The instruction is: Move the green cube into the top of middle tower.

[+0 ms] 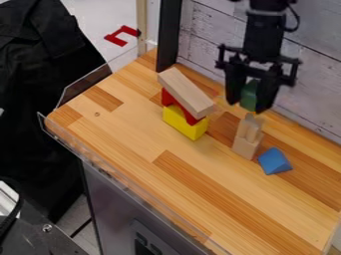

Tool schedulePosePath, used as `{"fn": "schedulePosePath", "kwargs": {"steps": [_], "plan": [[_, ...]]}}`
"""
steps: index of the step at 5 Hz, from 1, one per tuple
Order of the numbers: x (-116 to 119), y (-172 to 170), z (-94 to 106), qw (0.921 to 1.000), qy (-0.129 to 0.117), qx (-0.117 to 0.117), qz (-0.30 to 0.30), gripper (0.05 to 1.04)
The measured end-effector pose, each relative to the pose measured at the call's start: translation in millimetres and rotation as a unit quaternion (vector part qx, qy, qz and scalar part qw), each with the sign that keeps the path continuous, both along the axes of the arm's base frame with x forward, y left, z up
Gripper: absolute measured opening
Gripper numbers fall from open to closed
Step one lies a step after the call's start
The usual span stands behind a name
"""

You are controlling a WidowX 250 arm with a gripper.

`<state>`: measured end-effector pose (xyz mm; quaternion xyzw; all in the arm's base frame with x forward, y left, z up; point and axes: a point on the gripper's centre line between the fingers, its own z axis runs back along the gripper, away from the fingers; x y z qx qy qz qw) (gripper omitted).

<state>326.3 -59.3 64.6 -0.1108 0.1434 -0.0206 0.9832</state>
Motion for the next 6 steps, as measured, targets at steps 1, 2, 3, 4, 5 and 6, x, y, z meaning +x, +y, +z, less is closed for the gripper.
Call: {"fn": "schedulePosePath", "kwargs": {"steps": [1,2,3,4,5,6], "plan": [[0.1,-0.2,-4.4,1.0000,0.006,-0.001,-0.002,0.568],[4.0,-1.4,-5.4,1.0000,0.007,0.000,-0.004,0.568],[4.2,-5.3,-2.0,0.9999,0.010,0.000,-0.005,0.568],[0.9,-5.1,-0.5,0.9997,0.022,0.002,-0.002,0.568],[-2.0,-5.5,-0.1,0.9994,0.034,0.004,0.004,0.568],[-2.5,-4.9,0.1,0.9993,0.035,0.007,0.006,0.568]]}}
